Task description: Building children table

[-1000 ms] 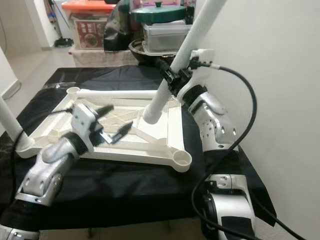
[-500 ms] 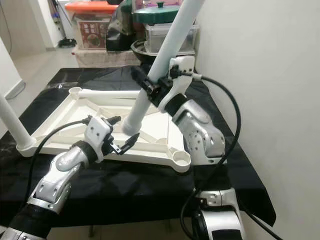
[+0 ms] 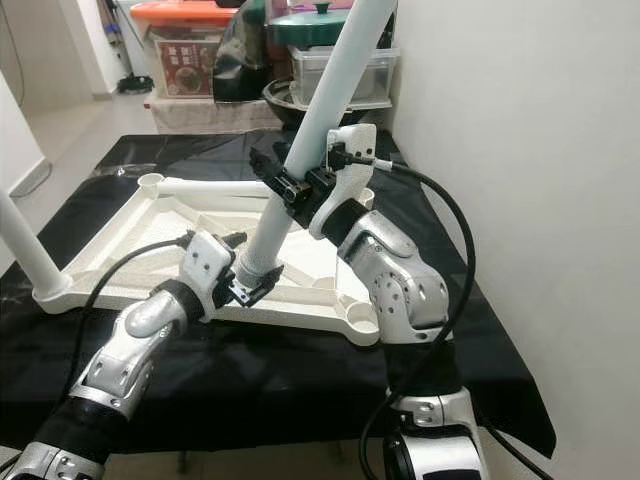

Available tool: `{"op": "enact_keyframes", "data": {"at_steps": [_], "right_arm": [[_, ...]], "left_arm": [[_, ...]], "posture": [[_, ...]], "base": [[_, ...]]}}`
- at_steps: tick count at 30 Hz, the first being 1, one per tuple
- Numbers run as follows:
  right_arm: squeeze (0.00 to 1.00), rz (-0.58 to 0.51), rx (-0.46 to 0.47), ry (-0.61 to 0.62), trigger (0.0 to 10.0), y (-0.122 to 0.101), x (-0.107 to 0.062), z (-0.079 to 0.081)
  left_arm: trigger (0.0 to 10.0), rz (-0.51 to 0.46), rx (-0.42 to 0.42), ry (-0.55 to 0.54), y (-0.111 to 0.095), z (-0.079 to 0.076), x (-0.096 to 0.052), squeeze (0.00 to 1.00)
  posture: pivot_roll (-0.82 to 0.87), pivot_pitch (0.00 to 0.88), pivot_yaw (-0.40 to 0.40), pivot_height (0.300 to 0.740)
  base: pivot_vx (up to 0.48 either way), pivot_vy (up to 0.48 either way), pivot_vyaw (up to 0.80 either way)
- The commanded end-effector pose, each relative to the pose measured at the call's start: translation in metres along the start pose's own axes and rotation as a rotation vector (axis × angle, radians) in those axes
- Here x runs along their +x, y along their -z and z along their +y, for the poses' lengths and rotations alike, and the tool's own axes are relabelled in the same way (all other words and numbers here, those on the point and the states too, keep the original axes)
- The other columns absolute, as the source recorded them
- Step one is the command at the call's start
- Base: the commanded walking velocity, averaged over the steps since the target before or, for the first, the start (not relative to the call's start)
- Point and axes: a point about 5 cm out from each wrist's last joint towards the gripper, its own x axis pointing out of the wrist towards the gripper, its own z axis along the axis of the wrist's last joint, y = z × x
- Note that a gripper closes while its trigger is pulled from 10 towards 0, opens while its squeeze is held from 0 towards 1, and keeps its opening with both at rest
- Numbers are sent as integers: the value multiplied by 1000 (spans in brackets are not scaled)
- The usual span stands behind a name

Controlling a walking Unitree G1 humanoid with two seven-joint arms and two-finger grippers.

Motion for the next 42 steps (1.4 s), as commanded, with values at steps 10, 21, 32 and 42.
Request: {"op": "enact_keyframes", "data": {"at_steps": [10, 21, 32, 42], "right_arm": [[0, 8, 25, -42, 0, 3, 1, 12], [992, 36, 27, -56, 10000, 13, 0, 17], [0, 45, 20, -50, 10000, 16, 0, 18], [0, 30, 26, -21, 10000, 19, 5, 18]], "left_arm": [[0, -32, -14, -24, 0, 4, 1, 0], [10000, -18, -1, -23, 3, 3, 2, 0], [10000, -25, 15, -14, 3, 2, 3, 0], [10000, -36, 8, -1, 1, -6, 8, 0]], "posture": [[-3, 0, -19, 740], [1, 0, -20, 740], [2, 0, -18, 740], [2, 0, -17, 740]], "base": [[0, 0, 0], [0, 0, 0], [0, 0, 0], [0, 0, 0]]}}
